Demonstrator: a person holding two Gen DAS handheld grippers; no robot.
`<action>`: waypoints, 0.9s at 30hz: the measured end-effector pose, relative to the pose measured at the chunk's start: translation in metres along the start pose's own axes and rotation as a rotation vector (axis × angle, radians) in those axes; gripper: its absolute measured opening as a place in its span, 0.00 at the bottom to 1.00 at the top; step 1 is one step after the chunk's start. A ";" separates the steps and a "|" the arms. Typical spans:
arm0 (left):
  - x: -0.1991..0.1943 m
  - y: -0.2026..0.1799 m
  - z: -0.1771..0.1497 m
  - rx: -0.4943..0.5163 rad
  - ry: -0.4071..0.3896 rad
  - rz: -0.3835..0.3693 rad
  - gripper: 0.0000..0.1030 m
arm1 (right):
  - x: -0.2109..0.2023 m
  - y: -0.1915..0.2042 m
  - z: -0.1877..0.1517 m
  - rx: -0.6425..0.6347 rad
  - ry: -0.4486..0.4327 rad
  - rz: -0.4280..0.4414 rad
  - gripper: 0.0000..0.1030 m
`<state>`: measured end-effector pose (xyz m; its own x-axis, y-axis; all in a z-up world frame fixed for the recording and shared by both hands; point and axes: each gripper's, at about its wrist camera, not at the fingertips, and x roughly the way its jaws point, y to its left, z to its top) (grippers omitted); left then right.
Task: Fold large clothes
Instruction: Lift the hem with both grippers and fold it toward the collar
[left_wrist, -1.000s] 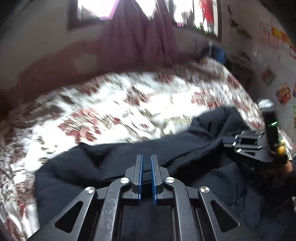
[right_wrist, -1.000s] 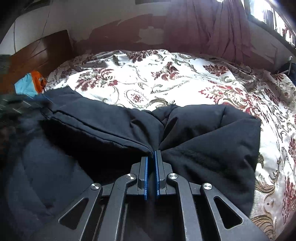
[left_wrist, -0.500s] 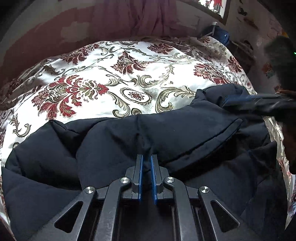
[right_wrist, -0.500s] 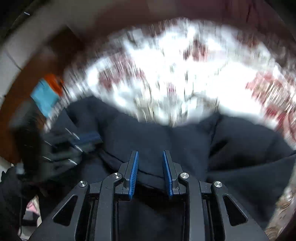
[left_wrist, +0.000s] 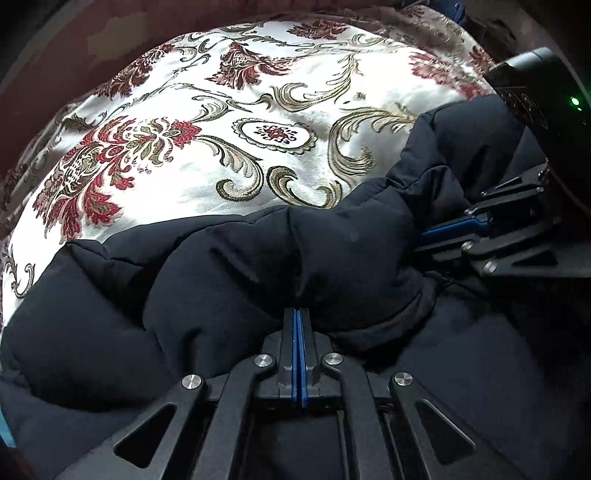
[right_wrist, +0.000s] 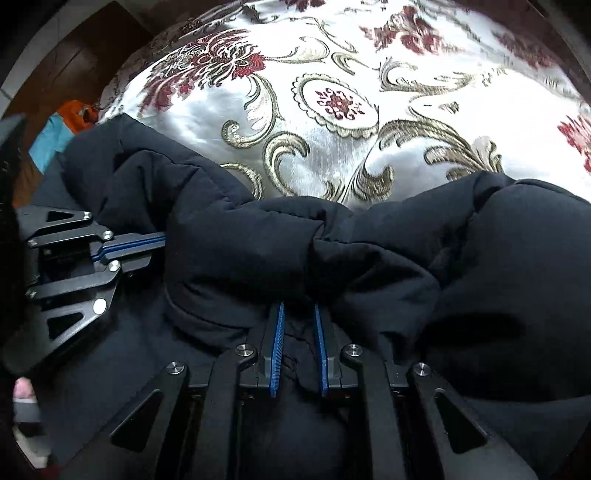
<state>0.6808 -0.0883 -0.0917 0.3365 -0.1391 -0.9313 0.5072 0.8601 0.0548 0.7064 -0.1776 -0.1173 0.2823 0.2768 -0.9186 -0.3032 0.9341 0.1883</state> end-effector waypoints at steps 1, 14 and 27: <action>0.003 -0.003 -0.001 0.005 -0.013 0.020 0.04 | 0.002 0.002 -0.002 -0.005 -0.017 -0.014 0.12; -0.042 0.024 -0.024 -0.096 -0.138 -0.010 0.04 | -0.062 -0.015 -0.028 -0.064 -0.034 -0.131 0.12; -0.039 0.002 -0.027 -0.047 -0.129 0.127 0.04 | -0.081 -0.004 -0.039 -0.024 -0.231 -0.188 0.29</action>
<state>0.6469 -0.0678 -0.0649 0.4961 -0.0870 -0.8639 0.4173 0.8964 0.1494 0.6493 -0.2128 -0.0578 0.5343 0.1463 -0.8326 -0.2472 0.9689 0.0116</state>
